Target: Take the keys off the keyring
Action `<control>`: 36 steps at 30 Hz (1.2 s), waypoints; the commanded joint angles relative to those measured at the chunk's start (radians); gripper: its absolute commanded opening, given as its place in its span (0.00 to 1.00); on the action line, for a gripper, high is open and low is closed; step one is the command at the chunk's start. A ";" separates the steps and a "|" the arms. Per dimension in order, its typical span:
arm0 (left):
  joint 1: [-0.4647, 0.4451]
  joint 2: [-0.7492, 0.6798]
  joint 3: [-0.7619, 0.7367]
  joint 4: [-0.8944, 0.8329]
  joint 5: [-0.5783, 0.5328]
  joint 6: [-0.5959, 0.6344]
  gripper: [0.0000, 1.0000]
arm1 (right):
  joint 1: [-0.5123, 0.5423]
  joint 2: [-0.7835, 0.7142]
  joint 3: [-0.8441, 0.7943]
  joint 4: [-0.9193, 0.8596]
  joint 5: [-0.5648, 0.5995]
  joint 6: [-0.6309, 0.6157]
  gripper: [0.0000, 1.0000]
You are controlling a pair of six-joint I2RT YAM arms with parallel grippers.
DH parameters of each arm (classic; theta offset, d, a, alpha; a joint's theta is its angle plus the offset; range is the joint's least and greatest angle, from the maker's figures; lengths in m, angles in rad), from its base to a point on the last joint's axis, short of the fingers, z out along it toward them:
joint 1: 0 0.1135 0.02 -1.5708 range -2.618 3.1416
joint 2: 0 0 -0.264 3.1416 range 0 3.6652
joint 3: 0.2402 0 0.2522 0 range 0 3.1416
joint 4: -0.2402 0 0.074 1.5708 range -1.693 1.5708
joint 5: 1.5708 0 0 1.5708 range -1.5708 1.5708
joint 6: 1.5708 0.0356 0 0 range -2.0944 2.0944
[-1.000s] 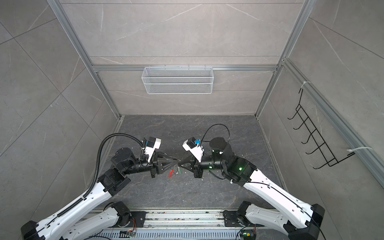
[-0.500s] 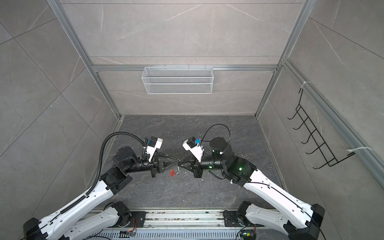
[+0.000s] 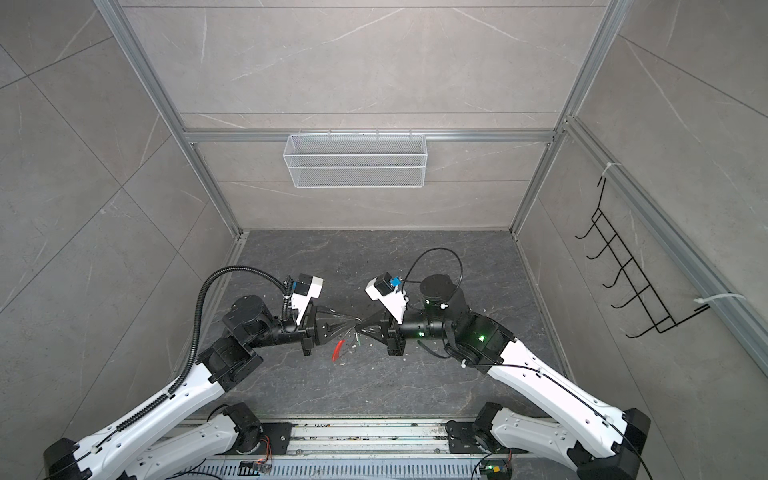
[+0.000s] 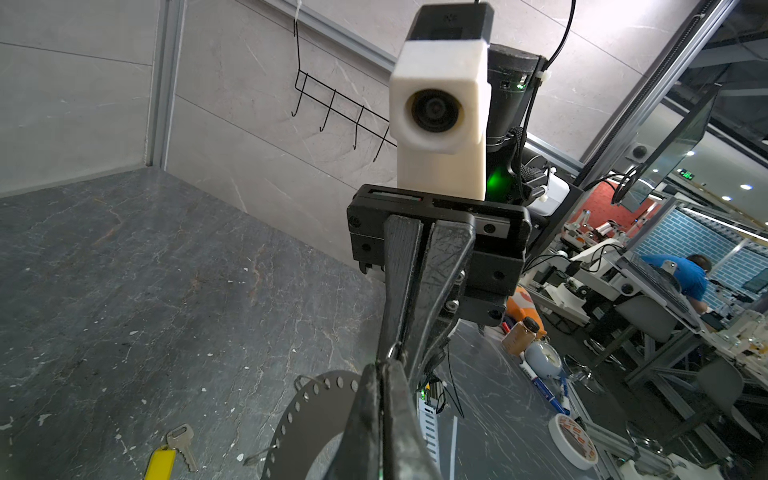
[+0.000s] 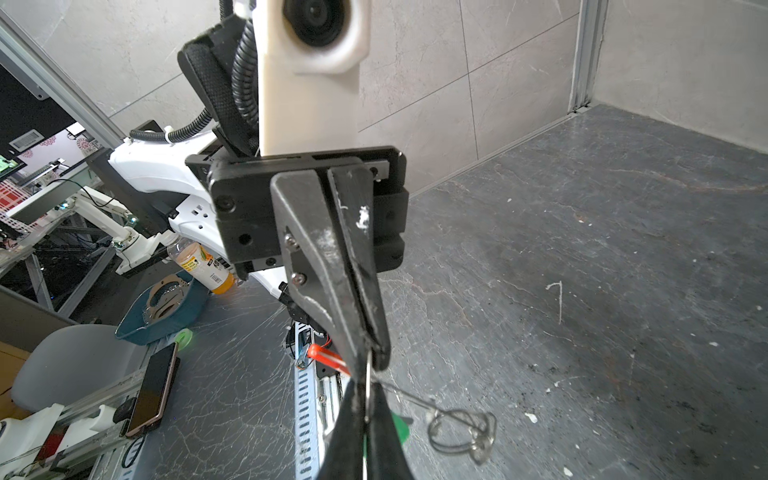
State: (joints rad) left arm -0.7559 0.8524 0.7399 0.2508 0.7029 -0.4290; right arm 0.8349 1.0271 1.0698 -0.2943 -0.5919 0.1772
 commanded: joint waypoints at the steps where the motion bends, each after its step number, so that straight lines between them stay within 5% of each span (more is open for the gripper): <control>1: -0.041 -0.038 0.019 -0.032 -0.062 0.059 0.00 | 0.003 -0.024 -0.021 0.031 0.065 0.015 0.11; 6: -0.058 -0.051 0.047 -0.103 -0.156 0.072 0.00 | 0.002 -0.075 -0.042 0.028 0.115 0.012 0.43; 8: -0.063 -0.056 0.055 -0.121 -0.187 0.070 0.00 | 0.002 -0.098 -0.055 0.020 0.148 0.010 0.48; 23: -0.076 -0.098 0.043 -0.106 -0.299 0.061 0.00 | 0.014 -0.104 -0.124 0.015 0.221 -0.021 0.53; 36: -0.079 -0.092 0.032 -0.073 -0.334 0.019 0.00 | 0.180 -0.028 -0.096 0.075 0.436 -0.087 0.54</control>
State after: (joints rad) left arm -0.8272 0.7654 0.7681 0.1066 0.3836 -0.3943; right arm 0.9901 0.9741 0.9535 -0.2573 -0.2234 0.1265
